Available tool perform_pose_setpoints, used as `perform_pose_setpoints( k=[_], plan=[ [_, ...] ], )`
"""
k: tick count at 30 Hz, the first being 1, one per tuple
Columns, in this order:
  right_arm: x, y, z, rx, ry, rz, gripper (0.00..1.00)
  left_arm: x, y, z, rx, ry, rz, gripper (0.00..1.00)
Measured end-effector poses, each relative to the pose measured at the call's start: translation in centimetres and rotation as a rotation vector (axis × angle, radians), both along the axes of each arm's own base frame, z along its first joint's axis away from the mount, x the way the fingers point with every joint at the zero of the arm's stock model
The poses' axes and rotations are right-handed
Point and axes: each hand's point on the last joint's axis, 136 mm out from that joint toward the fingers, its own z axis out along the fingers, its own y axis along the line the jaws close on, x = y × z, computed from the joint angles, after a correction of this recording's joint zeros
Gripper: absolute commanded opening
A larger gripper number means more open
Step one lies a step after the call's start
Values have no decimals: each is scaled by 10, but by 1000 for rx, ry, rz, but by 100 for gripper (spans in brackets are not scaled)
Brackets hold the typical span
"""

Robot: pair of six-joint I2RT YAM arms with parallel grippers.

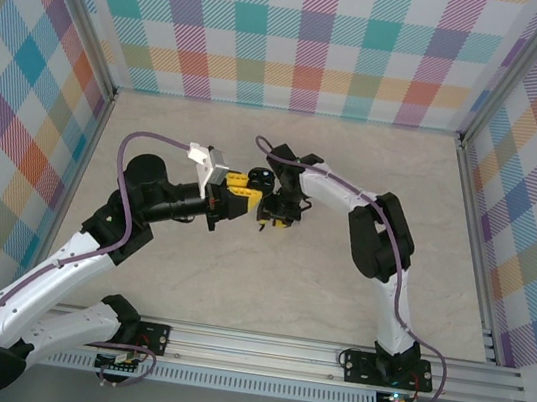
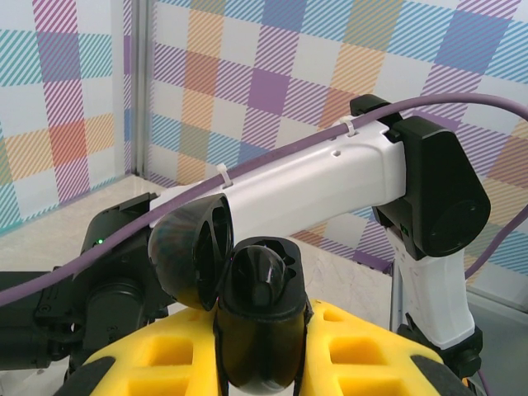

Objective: Insert the wireless bluetooth earbuds into the charging case

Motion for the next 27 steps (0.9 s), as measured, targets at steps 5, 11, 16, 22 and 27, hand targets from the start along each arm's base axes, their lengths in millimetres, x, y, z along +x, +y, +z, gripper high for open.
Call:
perform_pose_setpoints(
  k=[5,11,16,22,27],
  plan=[
    [12,13,17,20,-18,-71,39,0,0,0,0,0,0,11],
    [12,20,5,-42,12,-111,40,0,0,0,0,0,0,11],
    [5,15,-15,-124,55,-126,40,0,0,0,0,0,0,11],
    [4,12,-19,-164,71,-128,39,0,0,0,0,0,0,11],
    [4,12,-21,-181,73,-126,37,0,0,0,0,0,0,11]
  ],
)
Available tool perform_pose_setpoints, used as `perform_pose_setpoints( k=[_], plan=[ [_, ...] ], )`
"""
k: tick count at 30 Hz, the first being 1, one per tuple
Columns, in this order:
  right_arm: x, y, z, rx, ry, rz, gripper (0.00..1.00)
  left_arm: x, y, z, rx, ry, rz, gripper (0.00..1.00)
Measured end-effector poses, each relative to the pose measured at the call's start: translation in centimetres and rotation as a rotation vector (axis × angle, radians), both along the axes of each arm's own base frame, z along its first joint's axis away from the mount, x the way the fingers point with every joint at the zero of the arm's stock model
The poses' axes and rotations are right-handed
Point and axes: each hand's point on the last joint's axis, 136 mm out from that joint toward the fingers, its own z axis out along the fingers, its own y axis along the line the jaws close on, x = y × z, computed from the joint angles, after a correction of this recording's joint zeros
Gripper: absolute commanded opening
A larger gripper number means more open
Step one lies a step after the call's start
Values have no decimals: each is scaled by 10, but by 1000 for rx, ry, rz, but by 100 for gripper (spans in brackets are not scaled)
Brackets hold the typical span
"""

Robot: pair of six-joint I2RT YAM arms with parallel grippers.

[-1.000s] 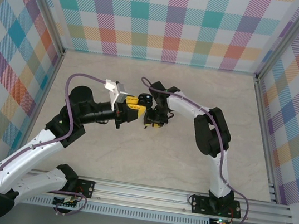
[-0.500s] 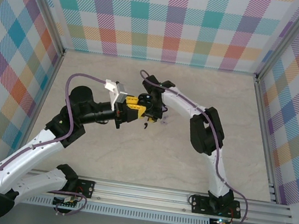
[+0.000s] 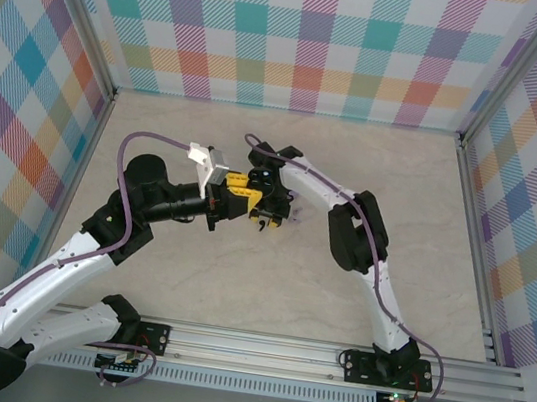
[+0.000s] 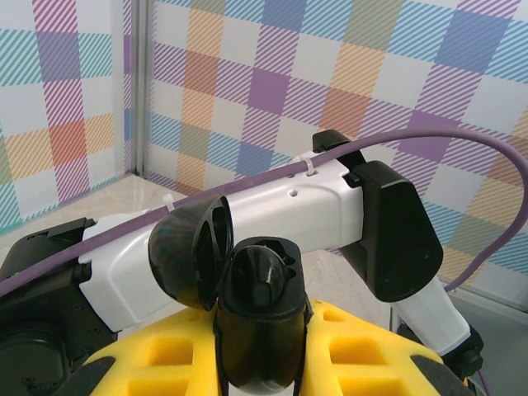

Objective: Insert the wireless bluetooth earbuds into the charging case

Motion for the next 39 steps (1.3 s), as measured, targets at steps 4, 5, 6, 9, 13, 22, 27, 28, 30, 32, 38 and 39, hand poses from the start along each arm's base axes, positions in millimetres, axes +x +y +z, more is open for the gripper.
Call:
perform_pose_setpoints(
  k=[4,5,6,9,13,22,27,28,30,32,38,39],
  plan=[
    [-2,0,-2,-17,8,4,36,0,0,0,0,0,0,11],
    [-1,0,-2,-17,8,4,36,0,0,0,0,0,0,11],
    [-1,0,-3,-18,10,5,36,0,0,0,0,0,0,11],
    [-1,0,-3,-29,15,7,34,0,0,0,0,0,0,11],
    [-2,-1,-4,-50,19,13,31,0,0,0,0,0,0,11],
    [-2,-5,-5,-80,12,50,25,0,0,-5,5,7,0,11],
    [-2,-8,-6,-76,-4,97,24,-1,1,-4,4,5,0,11],
    [-1,-9,-5,-72,-11,109,24,-1,1,-4,4,5,0,11],
    [-1,-13,-5,-63,-26,138,24,-1,1,-4,4,5,0,11],
    [-2,-19,-5,-65,-37,170,23,-1,1,-4,4,5,0,11],
    [0,-52,-5,-70,-52,269,22,-1,1,-3,3,4,0,11],
    [1,-57,-5,-67,-55,290,22,-1,1,-3,3,4,0,11]
  ],
)
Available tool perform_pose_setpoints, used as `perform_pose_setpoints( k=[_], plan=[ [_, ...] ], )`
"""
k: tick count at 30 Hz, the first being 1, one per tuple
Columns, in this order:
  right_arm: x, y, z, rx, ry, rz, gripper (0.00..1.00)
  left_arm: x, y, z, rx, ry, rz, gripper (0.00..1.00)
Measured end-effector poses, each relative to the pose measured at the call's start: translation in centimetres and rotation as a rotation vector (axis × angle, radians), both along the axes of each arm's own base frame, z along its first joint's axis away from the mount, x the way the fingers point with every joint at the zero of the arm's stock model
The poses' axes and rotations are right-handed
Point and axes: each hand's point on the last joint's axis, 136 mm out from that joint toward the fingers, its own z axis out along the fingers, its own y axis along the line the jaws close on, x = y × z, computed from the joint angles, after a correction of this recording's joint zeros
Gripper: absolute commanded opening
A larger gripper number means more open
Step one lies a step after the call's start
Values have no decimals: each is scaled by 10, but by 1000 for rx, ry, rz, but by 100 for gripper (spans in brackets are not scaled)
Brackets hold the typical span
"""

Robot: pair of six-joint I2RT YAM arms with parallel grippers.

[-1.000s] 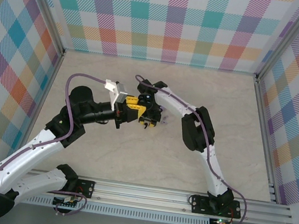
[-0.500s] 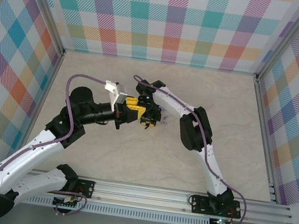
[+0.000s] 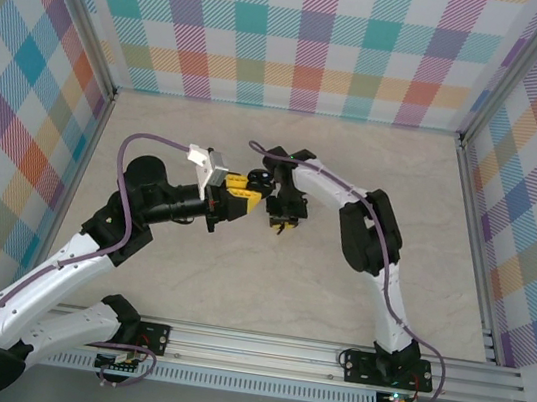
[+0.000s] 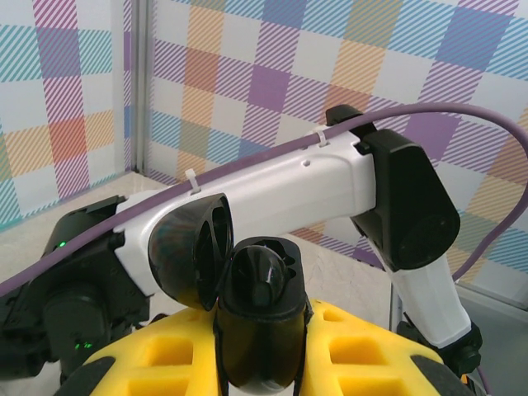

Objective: Insert the wireless bluetooth earbuds into the charging case

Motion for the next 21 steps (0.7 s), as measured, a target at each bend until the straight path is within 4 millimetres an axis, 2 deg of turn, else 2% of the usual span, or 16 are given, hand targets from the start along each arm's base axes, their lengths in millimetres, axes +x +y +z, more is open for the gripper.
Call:
perform_pose_setpoints(
  k=[5,10,17,21],
  plan=[
    [-4,-17,1,14,-5,111,23,0,0,0,-1,-1,0,11],
    [-13,-19,0,37,0,228,24,0,0,0,-1,-2,0,11],
    [-20,-18,0,62,15,304,33,0,0,0,-1,-1,0,11],
    [-21,-17,1,70,20,291,42,0,0,0,-2,2,0,11]
  ],
)
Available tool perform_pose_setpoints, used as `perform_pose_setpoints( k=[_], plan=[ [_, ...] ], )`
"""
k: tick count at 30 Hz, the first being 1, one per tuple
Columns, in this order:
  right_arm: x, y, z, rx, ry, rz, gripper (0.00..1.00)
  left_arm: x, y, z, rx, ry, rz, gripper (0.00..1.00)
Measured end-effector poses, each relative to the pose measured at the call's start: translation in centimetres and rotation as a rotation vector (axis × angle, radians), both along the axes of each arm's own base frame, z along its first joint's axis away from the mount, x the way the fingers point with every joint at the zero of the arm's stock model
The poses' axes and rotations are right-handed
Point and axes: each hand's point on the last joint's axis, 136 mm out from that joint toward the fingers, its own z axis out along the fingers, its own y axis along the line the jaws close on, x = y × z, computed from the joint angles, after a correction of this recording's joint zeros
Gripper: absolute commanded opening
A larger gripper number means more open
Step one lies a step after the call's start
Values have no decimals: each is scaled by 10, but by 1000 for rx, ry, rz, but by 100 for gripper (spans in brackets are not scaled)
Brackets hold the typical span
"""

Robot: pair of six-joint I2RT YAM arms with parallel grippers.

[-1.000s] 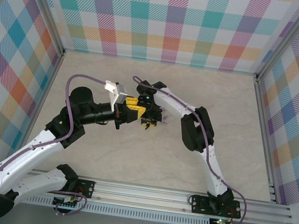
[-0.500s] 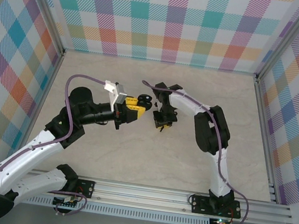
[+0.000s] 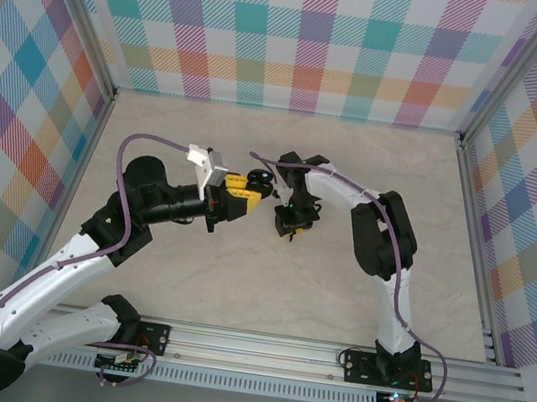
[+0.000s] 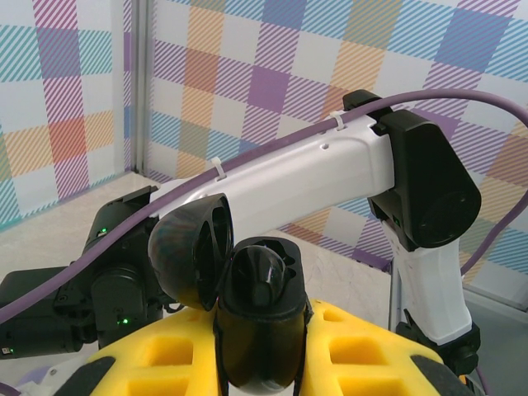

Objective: Insert the wireless bluetooth earbuds into the charging case

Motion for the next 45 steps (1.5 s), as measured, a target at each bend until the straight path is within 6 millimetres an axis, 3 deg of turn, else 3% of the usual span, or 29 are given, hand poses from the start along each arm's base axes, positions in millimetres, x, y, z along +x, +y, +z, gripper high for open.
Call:
perform_pose_setpoints(
  k=[3,19,32,45],
  plan=[
    [1,1,1,-2,2,-35,46,0,0,0,0,0,0,11],
    [2,-9,17,-102,14,-435,42,0,0,0,0,1,0,11],
    [4,0,20,-91,11,-488,39,3,-2,-4,7,12,-1,11],
    [0,1,2,-134,39,-489,35,3,-2,-4,7,12,-1,11]
  ],
)
